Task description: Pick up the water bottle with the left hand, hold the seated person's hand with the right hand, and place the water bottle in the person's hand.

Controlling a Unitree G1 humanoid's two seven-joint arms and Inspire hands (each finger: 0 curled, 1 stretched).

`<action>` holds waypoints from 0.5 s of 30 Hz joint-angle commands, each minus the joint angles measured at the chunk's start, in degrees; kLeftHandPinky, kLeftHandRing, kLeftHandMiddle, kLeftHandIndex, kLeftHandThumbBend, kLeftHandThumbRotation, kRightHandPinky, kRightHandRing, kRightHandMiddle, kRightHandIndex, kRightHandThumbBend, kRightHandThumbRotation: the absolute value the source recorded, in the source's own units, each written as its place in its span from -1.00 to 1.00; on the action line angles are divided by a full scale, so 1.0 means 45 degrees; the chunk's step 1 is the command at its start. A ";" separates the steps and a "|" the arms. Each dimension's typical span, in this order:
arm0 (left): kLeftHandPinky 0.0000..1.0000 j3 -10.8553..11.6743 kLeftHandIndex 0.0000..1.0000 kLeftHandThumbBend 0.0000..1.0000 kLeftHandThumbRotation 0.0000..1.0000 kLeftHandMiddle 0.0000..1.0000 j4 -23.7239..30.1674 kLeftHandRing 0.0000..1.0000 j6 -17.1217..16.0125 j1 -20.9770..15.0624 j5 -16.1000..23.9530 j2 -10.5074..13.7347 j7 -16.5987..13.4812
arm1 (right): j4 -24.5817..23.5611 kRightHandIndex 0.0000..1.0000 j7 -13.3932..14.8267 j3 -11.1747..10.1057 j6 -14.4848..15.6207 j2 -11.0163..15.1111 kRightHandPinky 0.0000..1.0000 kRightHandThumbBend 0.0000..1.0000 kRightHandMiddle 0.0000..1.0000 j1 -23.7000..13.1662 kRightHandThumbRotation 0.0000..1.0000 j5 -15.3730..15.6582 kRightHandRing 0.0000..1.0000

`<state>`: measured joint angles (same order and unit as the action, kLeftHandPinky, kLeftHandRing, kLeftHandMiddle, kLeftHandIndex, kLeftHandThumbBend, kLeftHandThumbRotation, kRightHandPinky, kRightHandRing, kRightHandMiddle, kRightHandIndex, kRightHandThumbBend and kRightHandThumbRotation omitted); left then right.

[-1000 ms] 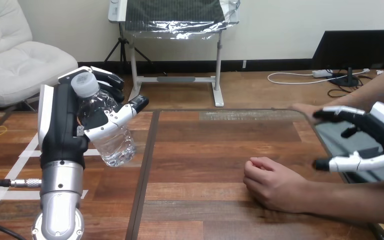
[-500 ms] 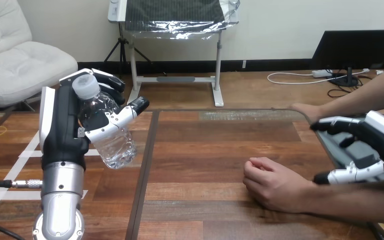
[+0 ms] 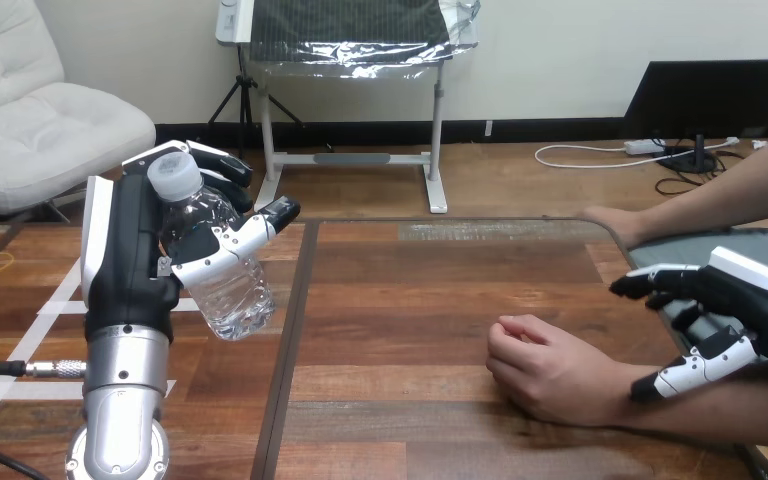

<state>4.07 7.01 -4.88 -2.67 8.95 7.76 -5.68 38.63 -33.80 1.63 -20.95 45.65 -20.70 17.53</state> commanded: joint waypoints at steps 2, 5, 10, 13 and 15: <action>-0.46 0.0073 -0.16 0.29 -1.00 -0.23 0.0252 -0.32 -0.0353 -0.0514 -0.0147 -0.0046 -0.0011 | -0.0585 0.79 -0.0650 0.0421 0.1003 0.0655 0.62 1.00 0.86 -0.0923 -0.77 0.0373 0.84; -0.47 0.0073 -0.16 0.29 -1.00 -0.23 0.0237 -0.33 -0.0369 -0.0514 -0.0151 -0.0044 -0.0012 | -0.0660 0.79 -0.0893 0.0558 0.1234 0.0690 0.63 1.00 0.86 -0.1020 -0.78 0.0499 0.85; -0.47 0.0069 -0.16 0.29 -1.00 -0.23 0.0265 -0.33 -0.0333 -0.0502 -0.0169 -0.0064 -0.0004 | -0.0756 0.79 -0.1135 0.0712 0.1581 0.0717 0.64 1.00 0.87 -0.1124 -0.76 0.0597 0.86; -0.47 0.0074 -0.17 0.28 -1.00 -0.23 0.0262 -0.33 -0.0340 -0.0497 -0.0209 -0.0079 0.0013 | -0.0876 0.79 -0.1140 0.0800 0.1740 0.0720 0.64 1.00 0.86 -0.1128 -0.77 0.0709 0.85; -0.47 0.0070 -0.17 0.28 -1.00 -0.23 0.0289 -0.33 -0.0312 -0.0488 -0.0192 -0.0080 0.0008 | -0.0950 0.78 -0.1136 0.0856 0.1940 0.0686 0.65 1.00 0.86 -0.1141 -0.78 0.0786 0.85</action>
<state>4.31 7.02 -4.88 -2.53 8.55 7.67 -5.63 36.37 -38.80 4.64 -13.67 47.62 -22.80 20.56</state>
